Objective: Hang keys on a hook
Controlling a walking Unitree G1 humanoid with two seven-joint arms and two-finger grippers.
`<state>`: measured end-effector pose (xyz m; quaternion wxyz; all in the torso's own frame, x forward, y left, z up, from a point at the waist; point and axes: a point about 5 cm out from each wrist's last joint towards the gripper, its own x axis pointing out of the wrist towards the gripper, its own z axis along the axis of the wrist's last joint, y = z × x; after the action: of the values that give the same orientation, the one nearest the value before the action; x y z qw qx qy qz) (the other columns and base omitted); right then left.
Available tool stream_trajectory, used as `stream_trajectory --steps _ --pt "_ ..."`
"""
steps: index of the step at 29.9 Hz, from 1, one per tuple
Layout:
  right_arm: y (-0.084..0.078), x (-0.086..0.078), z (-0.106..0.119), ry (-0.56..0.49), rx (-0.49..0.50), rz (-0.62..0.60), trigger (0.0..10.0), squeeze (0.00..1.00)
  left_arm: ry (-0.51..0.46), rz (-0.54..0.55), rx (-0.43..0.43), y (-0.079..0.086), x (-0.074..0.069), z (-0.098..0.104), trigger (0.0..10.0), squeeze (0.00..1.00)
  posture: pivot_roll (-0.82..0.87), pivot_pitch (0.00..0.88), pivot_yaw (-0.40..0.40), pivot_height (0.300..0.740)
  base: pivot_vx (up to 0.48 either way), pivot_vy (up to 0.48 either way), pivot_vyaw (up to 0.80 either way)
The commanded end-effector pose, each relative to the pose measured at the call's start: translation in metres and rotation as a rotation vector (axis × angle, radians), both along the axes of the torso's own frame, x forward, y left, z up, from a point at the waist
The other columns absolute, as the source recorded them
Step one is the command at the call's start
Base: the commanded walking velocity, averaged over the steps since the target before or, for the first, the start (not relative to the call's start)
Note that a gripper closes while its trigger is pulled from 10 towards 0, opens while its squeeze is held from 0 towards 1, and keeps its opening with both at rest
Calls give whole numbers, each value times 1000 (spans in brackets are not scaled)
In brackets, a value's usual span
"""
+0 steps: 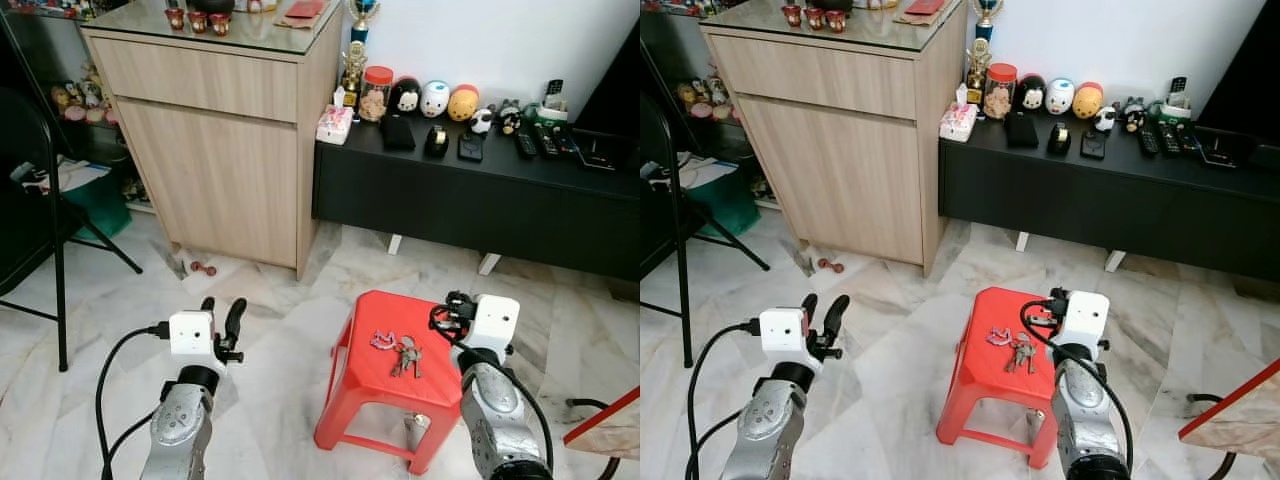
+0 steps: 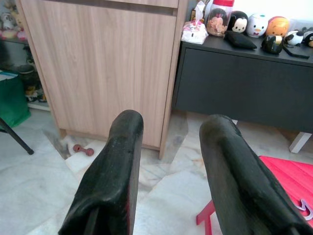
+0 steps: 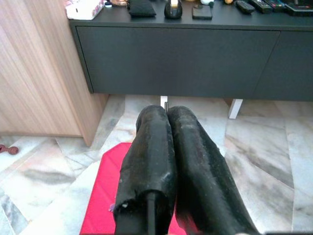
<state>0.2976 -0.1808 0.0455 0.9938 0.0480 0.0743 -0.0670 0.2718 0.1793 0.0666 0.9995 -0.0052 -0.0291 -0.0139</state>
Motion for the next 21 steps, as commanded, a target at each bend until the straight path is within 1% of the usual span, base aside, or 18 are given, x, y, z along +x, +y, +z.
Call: stream_trajectory --steps 1,8,13,21 --pt "-5 1 0 6 10 -26 10000 0 13 -15 26 -3 -1 -2 10000 0 149 56 -94 740 0 -390 0" --pt "-8 0 -2 26 28 -55 10000 0 12 -16 25 -4 -1 -2 10000 0 149 56 -95 740 0 -410 0" --pt "-9 0 -2 30 29 -56 10000 0 11 -15 25 -4 -1 -2 10000 0 147 58 -96 740 0 -420 -712" --pt "-9 1 0 16 16 -55 10000 0 12 -15 27 -4 0 -2 10000 0 147 52 -94 740 0 -421 0"
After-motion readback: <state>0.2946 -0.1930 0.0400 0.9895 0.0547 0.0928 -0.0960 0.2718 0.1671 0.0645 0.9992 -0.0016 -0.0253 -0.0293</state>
